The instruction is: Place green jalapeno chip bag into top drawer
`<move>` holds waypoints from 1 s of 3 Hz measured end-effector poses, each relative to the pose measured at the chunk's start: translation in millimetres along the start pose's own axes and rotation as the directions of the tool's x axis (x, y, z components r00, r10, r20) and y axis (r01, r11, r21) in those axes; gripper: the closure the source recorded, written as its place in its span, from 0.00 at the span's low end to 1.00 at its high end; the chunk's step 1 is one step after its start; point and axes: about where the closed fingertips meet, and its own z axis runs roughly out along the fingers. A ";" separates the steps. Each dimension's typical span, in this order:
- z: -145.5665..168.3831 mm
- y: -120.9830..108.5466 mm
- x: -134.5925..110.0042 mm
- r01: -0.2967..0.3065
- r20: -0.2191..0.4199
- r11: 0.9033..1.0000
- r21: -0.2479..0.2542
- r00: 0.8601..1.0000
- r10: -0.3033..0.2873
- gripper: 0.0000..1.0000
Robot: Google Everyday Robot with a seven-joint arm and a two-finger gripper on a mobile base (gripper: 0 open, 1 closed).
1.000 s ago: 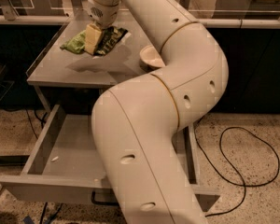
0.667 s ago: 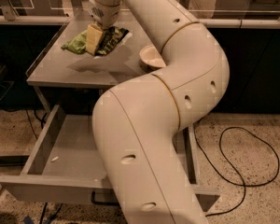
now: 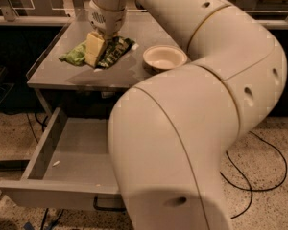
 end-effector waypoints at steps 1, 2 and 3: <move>2.6 -0.7 -0.2 0.001 -0.002 1.000 -0.001 1.000 -0.001 1.00; 1.9 10.2 12.9 -0.022 -0.023 1.000 -0.001 1.000 0.022 1.00; -1.9 35.3 35.9 -0.065 -0.046 0.998 -0.001 0.997 0.065 1.00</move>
Offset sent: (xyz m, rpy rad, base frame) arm -0.0623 -0.0289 -0.0128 -0.0606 0.0543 -0.0723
